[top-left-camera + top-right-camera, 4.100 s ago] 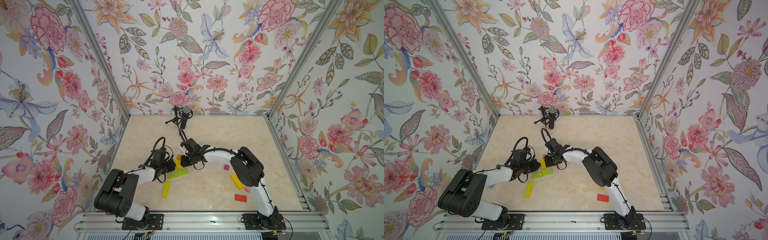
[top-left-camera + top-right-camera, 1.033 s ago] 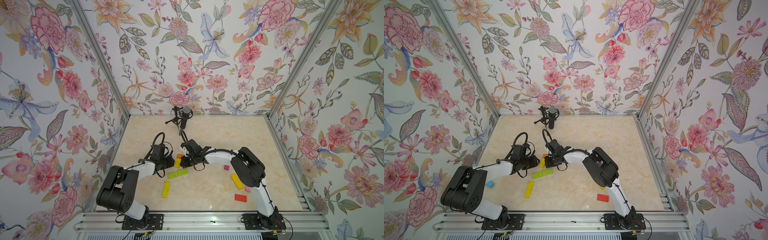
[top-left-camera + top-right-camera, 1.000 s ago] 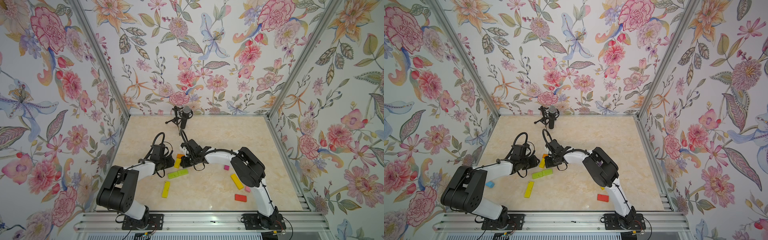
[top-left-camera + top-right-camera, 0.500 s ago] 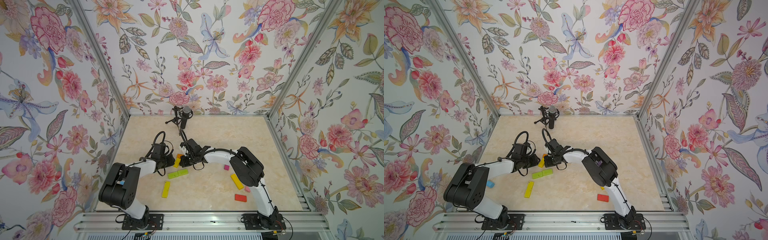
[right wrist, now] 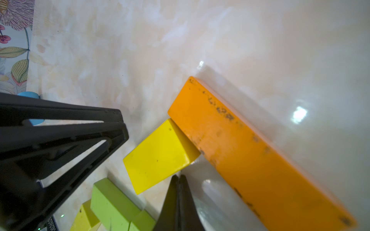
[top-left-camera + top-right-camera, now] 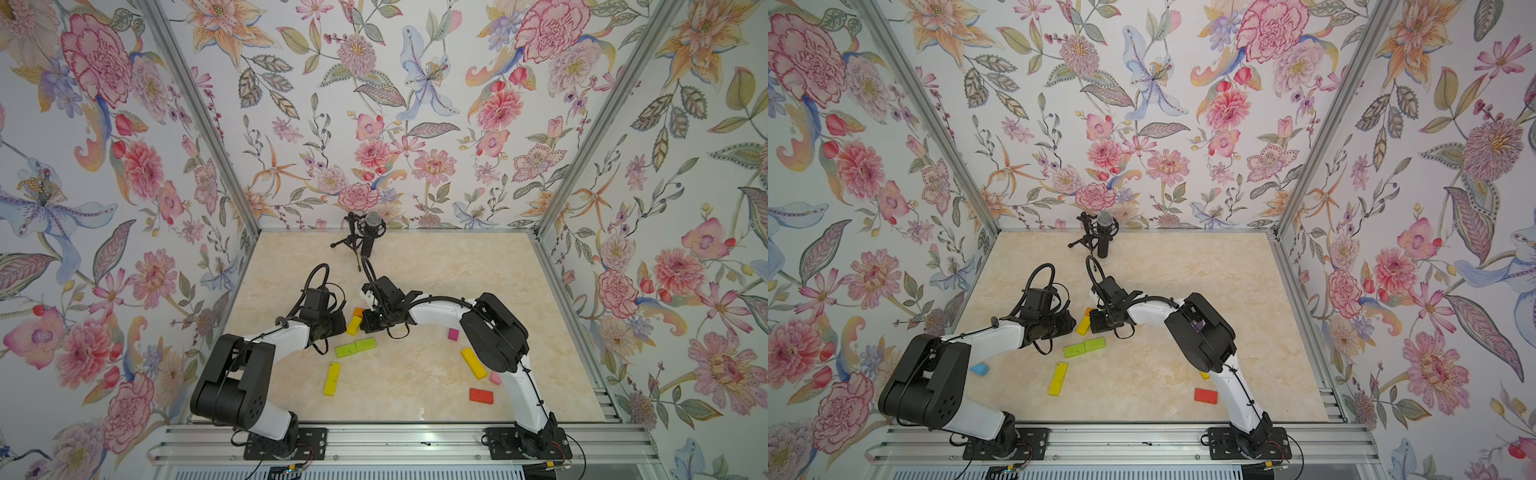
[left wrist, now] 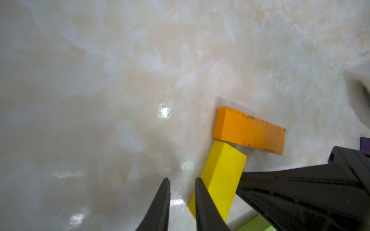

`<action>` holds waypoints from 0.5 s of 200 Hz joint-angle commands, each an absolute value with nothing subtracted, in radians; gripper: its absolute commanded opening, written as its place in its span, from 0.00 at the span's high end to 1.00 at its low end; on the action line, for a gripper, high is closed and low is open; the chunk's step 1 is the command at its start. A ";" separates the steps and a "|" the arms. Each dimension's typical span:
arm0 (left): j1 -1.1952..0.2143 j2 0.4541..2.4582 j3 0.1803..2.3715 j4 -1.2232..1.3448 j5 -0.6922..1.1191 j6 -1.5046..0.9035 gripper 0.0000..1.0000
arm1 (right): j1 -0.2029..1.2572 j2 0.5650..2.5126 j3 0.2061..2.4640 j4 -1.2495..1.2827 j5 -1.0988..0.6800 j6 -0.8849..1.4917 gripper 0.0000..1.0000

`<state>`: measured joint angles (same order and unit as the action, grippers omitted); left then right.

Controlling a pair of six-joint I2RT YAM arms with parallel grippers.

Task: Assemble the letter p with building blocks
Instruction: Assemble the building block at the center of the board.

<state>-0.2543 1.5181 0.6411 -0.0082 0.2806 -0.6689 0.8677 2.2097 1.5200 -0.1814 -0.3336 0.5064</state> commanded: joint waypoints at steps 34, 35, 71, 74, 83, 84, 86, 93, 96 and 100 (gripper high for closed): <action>-0.256 1.485 0.619 -0.046 0.268 -0.646 0.79 | 0.861 2.242 1.547 -0.202 -0.326 0.518 0.96; -0.254 1.485 0.618 -0.047 0.268 -0.646 0.79 | 0.862 2.242 1.547 -0.201 -0.326 0.517 0.96; -0.255 1.495 0.612 -0.041 0.277 -0.641 0.79 | 0.861 2.251 1.556 -0.202 -0.328 0.518 0.96; -0.255 1.498 0.611 -0.040 0.278 -0.641 0.79 | 0.860 2.251 1.557 -0.202 -0.327 0.517 0.96; -0.256 1.502 0.608 -0.032 0.284 -0.643 0.79 | 0.858 2.251 1.557 -0.202 -0.326 0.518 0.96; -0.256 1.502 0.607 -0.032 0.285 -0.643 0.79 | 0.858 2.251 1.557 -0.202 -0.327 0.518 0.96; -0.255 1.503 0.606 -0.031 0.285 -0.643 0.79 | 0.859 2.250 1.557 -0.201 -0.327 0.518 0.96; -0.255 1.506 0.605 -0.030 0.286 -0.643 0.79 | 0.859 2.251 1.556 -0.202 -0.327 0.517 0.96; -0.255 1.507 0.605 -0.029 0.284 -0.643 0.79 | 0.859 2.248 1.555 -0.201 -0.327 0.518 0.96; -0.256 1.509 0.605 -0.030 0.282 -0.643 0.79 | 0.859 2.247 1.553 -0.201 -0.326 0.517 0.96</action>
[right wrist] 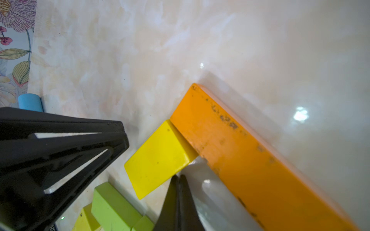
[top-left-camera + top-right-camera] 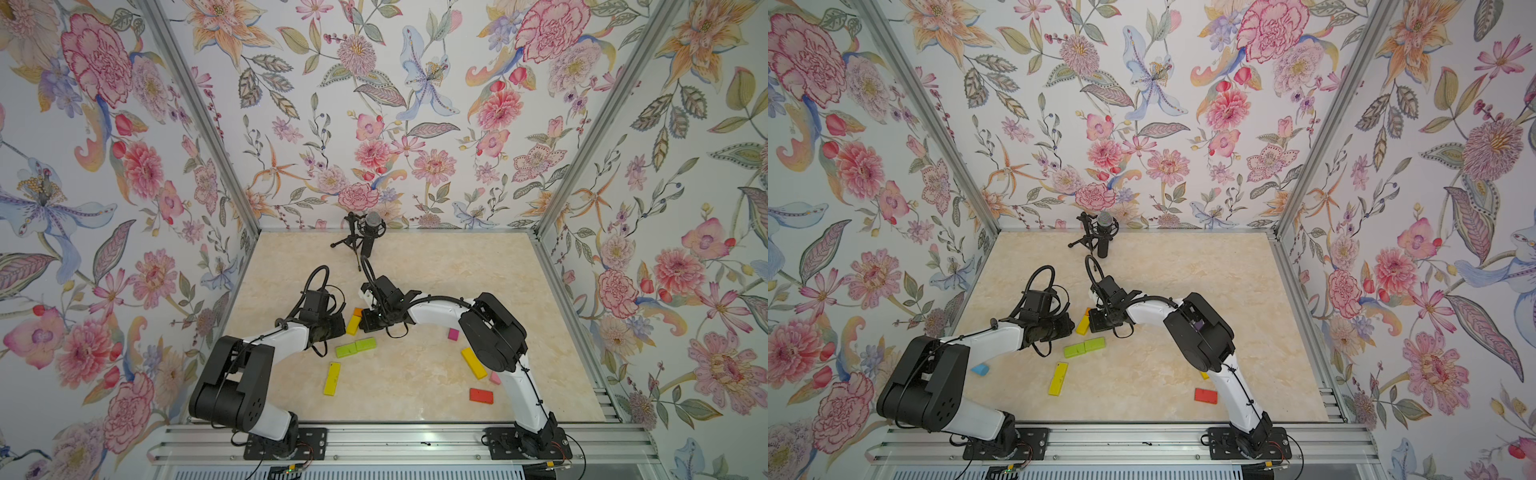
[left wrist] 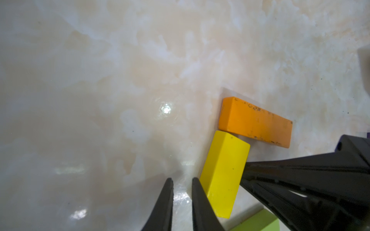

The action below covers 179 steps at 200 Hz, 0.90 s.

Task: Assemble the letter p with building blocks
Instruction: Assemble the building block at the center of the board.

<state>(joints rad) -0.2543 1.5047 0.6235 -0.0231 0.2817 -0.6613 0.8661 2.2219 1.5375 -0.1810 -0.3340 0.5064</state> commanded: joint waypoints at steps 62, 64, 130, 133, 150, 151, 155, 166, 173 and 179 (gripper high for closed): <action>-0.246 1.472 0.624 -0.081 0.216 -0.637 0.74 | 0.865 2.176 1.499 -0.201 -0.293 0.507 0.96; -0.246 1.466 0.624 -0.087 0.207 -0.638 0.74 | 0.866 2.170 1.495 -0.201 -0.290 0.507 0.96; -0.236 1.222 0.616 -0.149 0.141 -0.649 0.72 | 0.885 1.937 1.272 -0.184 -0.175 0.467 0.96; -0.236 1.213 0.612 -0.142 0.155 -0.651 0.73 | 0.887 1.924 1.259 -0.183 -0.168 0.466 0.96; -0.245 1.189 0.616 -0.131 0.210 -0.649 0.74 | 0.904 1.849 1.195 -0.183 -0.122 0.460 0.96; -0.246 1.189 0.617 -0.132 0.213 -0.647 0.74 | 0.906 1.847 1.190 -0.183 -0.120 0.460 0.96; -0.253 1.191 0.622 -0.135 0.223 -0.640 0.75 | 0.910 1.834 1.177 -0.184 -0.116 0.459 0.96; -0.272 1.206 0.639 -0.150 0.246 -0.622 0.76 | 0.925 1.803 1.145 -0.183 -0.117 0.461 0.96; -0.291 1.219 0.649 -0.163 0.250 -0.617 0.77 | 0.936 1.792 1.129 -0.183 -0.122 0.463 0.96; -0.311 1.229 0.658 -0.176 0.245 -0.612 0.77 | 0.948 1.787 1.124 -0.183 -0.126 0.459 0.96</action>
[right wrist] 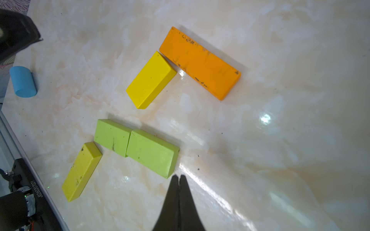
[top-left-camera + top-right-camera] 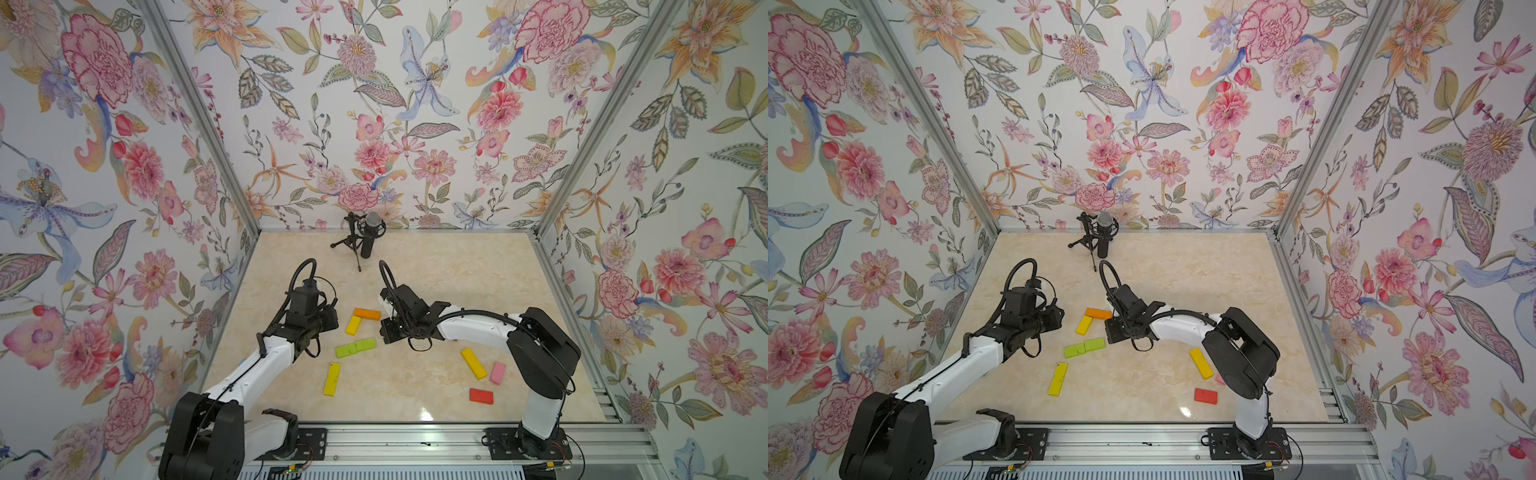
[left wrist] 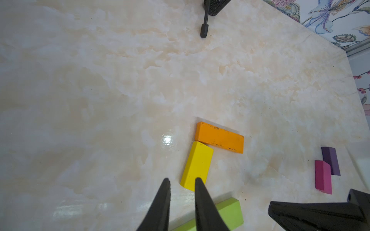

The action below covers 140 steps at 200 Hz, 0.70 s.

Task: Assemble the letter p with building blocks
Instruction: Assemble the building block at the center of the board.

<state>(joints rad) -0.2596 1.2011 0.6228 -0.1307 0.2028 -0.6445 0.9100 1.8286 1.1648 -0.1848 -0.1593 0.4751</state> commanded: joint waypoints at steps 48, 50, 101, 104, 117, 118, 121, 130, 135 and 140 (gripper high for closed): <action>-0.399 1.198 0.568 -0.145 0.252 -0.700 0.80 | 0.974 1.835 1.171 -0.175 -0.118 0.453 0.96; -0.403 1.197 0.566 -0.144 0.253 -0.704 0.80 | 0.973 1.837 1.172 -0.174 -0.119 0.452 0.96; -0.494 1.195 0.458 -0.035 0.303 -0.810 0.80 | 0.952 1.894 1.164 -0.145 -0.139 0.449 0.96; -0.498 1.193 0.457 -0.037 0.297 -0.813 0.80 | 0.952 1.894 1.160 -0.140 -0.140 0.451 0.96; -0.511 1.189 0.456 -0.045 0.275 -0.825 0.80 | 0.947 1.900 1.149 -0.125 -0.143 0.456 0.96; -0.512 1.188 0.455 -0.045 0.273 -0.826 0.80 | 0.946 1.901 1.149 -0.124 -0.143 0.456 0.96; -0.513 1.189 0.454 -0.043 0.273 -0.826 0.80 | 0.946 1.902 1.147 -0.122 -0.144 0.456 0.96; -0.518 1.192 0.455 -0.046 0.268 -0.830 0.80 | 0.945 1.906 1.145 -0.116 -0.146 0.456 0.96; -0.523 1.196 0.457 -0.049 0.262 -0.830 0.80 | 0.945 1.909 1.144 -0.114 -0.147 0.457 0.96; -0.525 1.200 0.457 -0.049 0.254 -0.830 0.80 | 0.945 1.910 1.142 -0.111 -0.149 0.457 0.96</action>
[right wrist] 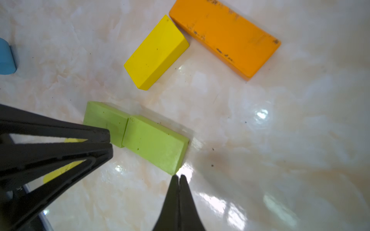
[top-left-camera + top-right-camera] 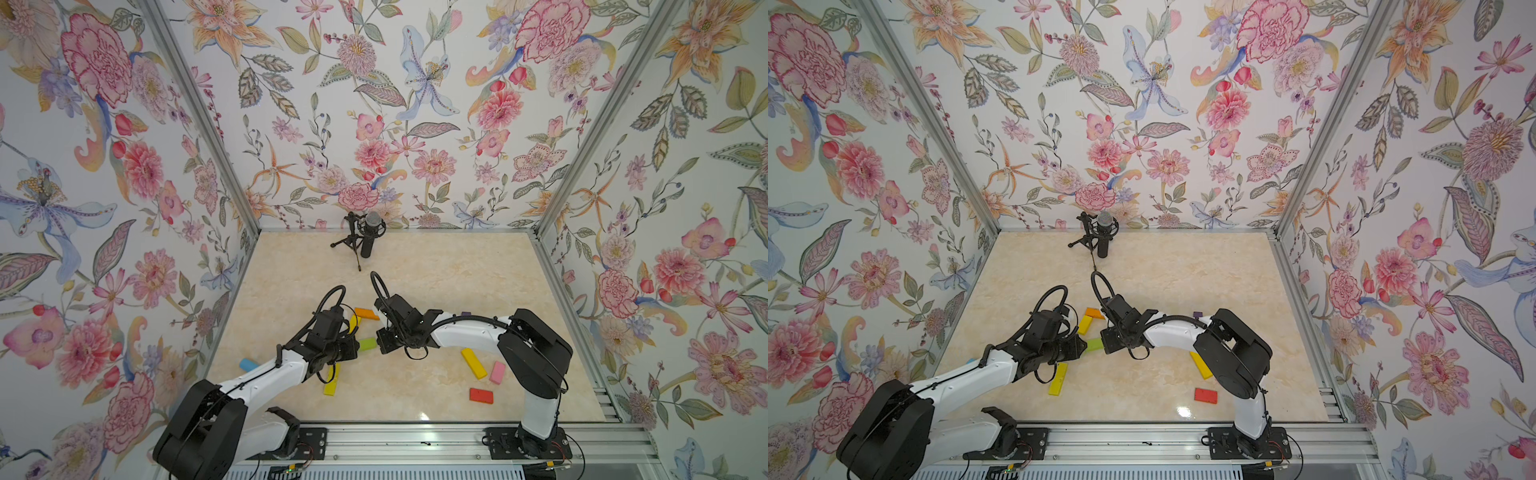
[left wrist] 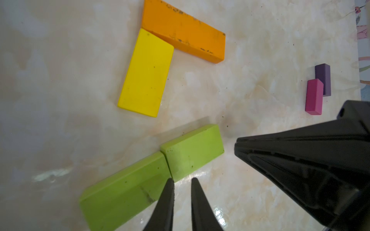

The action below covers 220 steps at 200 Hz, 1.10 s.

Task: Assemble the letter p with building blocks
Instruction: Assemble the building block at the center of the board.

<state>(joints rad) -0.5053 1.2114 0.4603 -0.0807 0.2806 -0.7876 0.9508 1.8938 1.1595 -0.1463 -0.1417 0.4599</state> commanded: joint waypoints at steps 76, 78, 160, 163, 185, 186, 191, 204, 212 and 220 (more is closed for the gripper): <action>-0.532 1.316 0.527 -0.068 0.184 -0.801 0.79 | 0.933 1.924 1.122 -0.072 -0.171 0.459 0.96; -0.531 1.315 0.527 -0.070 0.182 -0.802 0.79 | 0.933 1.924 1.120 -0.073 -0.171 0.460 0.96; -0.557 1.339 0.508 -0.039 0.207 -0.817 0.78 | 0.927 1.928 1.098 -0.036 -0.205 0.461 0.96; -0.557 1.340 0.509 -0.036 0.207 -0.819 0.78 | 0.926 1.929 1.098 -0.034 -0.209 0.462 0.96; -0.566 1.365 0.523 -0.026 0.211 -0.818 0.78 | 0.925 1.934 1.089 -0.019 -0.222 0.469 0.96; -0.566 1.367 0.524 -0.024 0.211 -0.818 0.78 | 0.926 1.933 1.088 -0.019 -0.223 0.469 0.96; -0.568 1.375 0.526 -0.020 0.211 -0.820 0.78 | 0.927 1.931 1.084 -0.018 -0.225 0.472 0.96; -0.574 1.400 0.531 -0.006 0.217 -0.819 0.78 | 0.926 1.920 1.065 -0.011 -0.226 0.483 0.96; -0.578 1.418 0.535 0.001 0.224 -0.819 0.78 | 0.926 1.909 1.046 -0.001 -0.228 0.490 0.96; -0.583 1.435 0.539 0.007 0.227 -0.818 0.78 | 0.926 1.900 1.032 0.003 -0.230 0.495 0.96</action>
